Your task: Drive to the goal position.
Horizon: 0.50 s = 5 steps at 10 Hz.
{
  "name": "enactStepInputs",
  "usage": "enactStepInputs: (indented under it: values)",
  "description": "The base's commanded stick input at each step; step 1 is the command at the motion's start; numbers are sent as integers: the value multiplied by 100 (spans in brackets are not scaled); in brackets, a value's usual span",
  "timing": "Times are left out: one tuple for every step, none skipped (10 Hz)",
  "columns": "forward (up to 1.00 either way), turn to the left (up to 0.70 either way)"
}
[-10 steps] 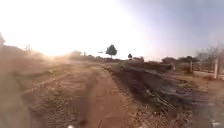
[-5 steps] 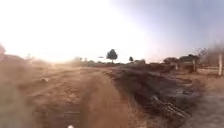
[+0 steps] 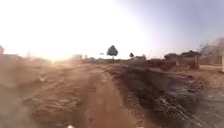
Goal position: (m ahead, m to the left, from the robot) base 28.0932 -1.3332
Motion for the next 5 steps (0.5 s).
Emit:
enactStepInputs:
  values:
    - [70, 10]
    - [70, 0]
    - [70, 0]
    - [70, 0]
    - [70, 0]
